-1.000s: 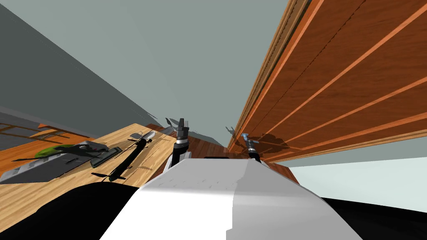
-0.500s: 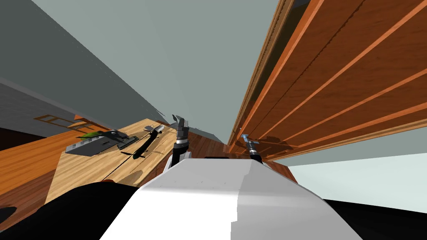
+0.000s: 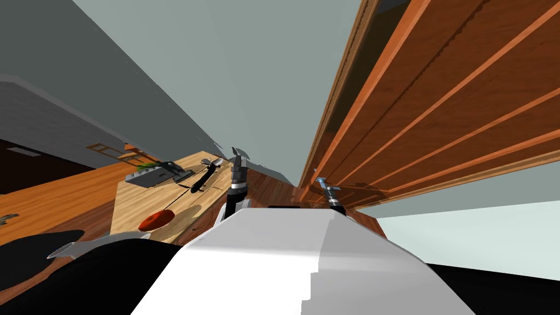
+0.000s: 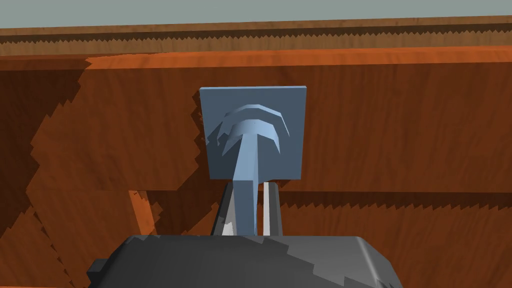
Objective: Pull the door open
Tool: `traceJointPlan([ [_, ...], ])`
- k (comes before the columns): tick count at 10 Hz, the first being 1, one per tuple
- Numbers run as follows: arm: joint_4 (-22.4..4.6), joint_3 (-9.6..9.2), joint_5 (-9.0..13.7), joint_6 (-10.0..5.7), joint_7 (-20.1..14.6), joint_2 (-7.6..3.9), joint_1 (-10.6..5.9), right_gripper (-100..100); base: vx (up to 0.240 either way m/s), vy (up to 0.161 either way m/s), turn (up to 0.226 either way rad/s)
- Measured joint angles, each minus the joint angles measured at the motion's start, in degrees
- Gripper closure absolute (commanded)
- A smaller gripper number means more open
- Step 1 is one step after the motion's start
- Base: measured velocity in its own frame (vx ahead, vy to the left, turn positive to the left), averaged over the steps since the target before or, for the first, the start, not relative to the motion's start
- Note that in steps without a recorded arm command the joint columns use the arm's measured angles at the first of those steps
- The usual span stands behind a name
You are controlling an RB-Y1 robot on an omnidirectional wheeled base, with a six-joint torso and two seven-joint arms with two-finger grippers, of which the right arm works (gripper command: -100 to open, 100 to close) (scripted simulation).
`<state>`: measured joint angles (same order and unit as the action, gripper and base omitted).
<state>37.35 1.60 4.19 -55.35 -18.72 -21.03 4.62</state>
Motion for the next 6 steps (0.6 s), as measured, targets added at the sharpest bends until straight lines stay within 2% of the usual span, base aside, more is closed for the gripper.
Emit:
traceJointPlan([
  [2,1.18,-0.78,-0.44,-1.17,-1.17,-1.04,1.86,100,-0.176,-0.025,0.093],
  [4,-0.48,-1.56,-0.86,-3.25,-2.3,-1.87,2.15,100,-0.203,-0.052,0.121],
  [5,0.12,-1.99,-1.09,-4.09,-3.05,-2.56,3.07,100,-0.248,-0.046,0.124],
  [6,-0.31,-2.38,-1.31,-5.17,-3.73,-3.12,3.37,100,-0.107,-0.019,0.022],
])
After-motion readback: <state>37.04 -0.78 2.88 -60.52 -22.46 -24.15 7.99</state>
